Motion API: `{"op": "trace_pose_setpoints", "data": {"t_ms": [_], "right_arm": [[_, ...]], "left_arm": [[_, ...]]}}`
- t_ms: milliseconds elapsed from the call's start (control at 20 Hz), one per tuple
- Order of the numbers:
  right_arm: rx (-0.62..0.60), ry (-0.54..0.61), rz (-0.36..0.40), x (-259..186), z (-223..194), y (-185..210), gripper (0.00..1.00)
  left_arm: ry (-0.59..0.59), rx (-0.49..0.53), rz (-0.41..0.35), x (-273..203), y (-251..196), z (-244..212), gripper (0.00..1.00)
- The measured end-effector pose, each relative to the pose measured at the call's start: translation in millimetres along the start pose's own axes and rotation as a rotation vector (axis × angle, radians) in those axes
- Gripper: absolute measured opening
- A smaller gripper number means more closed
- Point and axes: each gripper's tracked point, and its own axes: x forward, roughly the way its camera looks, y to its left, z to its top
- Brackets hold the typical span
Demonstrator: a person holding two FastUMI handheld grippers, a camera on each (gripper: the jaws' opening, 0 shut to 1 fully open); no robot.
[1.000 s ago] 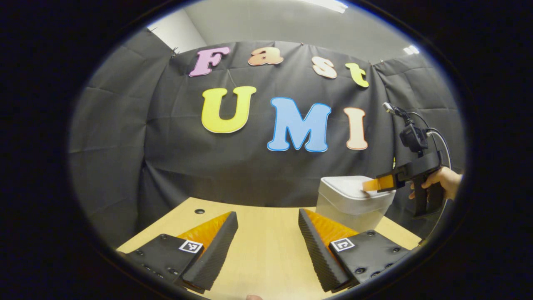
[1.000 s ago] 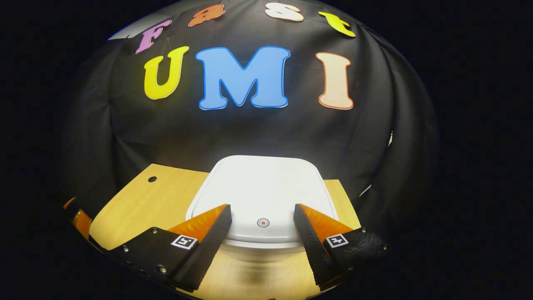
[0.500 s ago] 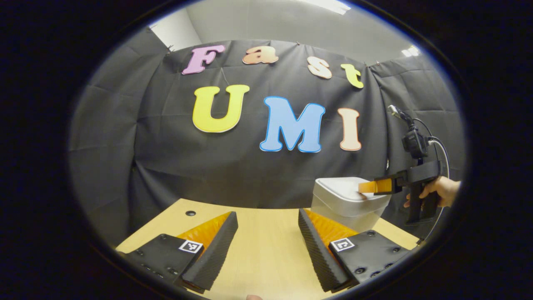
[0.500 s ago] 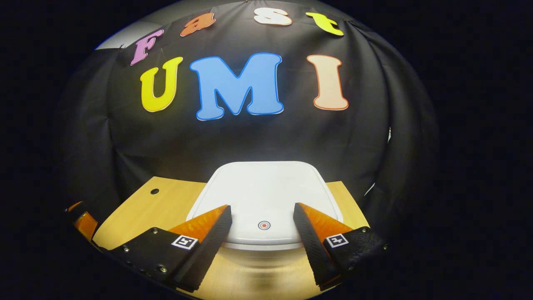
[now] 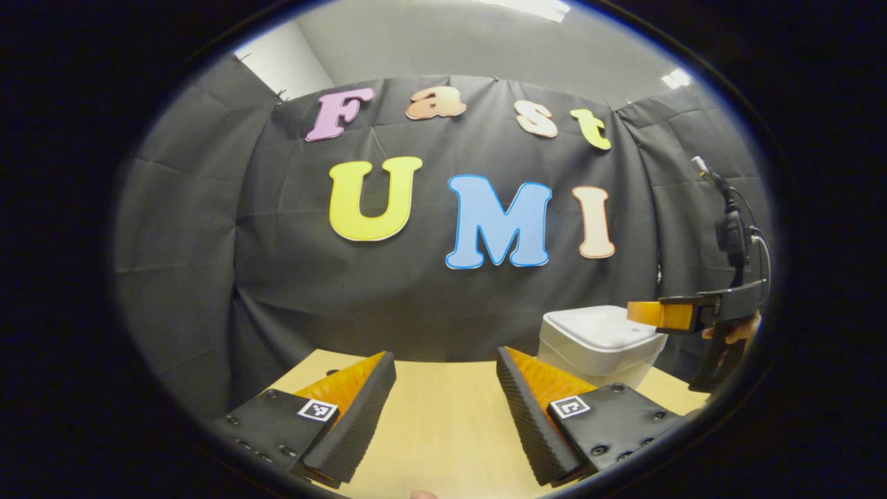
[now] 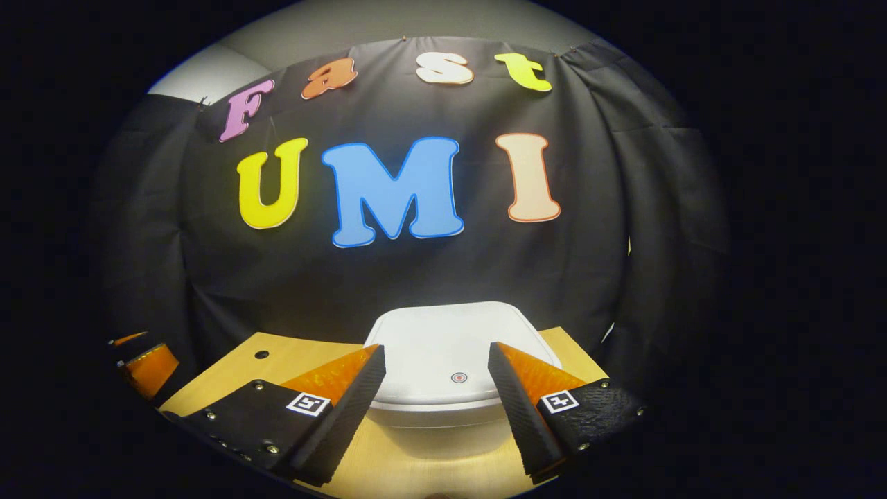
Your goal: Press the lid of the desktop garbage bin to open it, pick up the crumpled paper on the desktop and throw it into the bin, then pick up the pop can on the desktop and drop it into the bin, and finally close the garbage bin lid.
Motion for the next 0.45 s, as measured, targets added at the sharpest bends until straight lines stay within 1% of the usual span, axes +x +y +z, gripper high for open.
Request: {"op": "trace_pose_setpoints", "data": {"t_ms": [150, 300, 450], "right_arm": [[-0.001, -0.049, -0.002, -20.8, 11.3, 0.5, 0.95], [-0.017, -0.087, 0.006, -36.5, 19.5, -1.5, 0.95], [-0.065, -0.096, 0.019, -46.5, 16.6, -3.2, 0.95]], "left_arm": [[-0.011, 0.011, 0.001, 4.7, -5.6, 4.5, 0.96], [-0.029, 0.023, 0.026, 6.9, -8.7, 11.0, 0.96], [-0.054, 0.021, 0.06, 4.7, -10.7, 18.5, 0.96]]}}
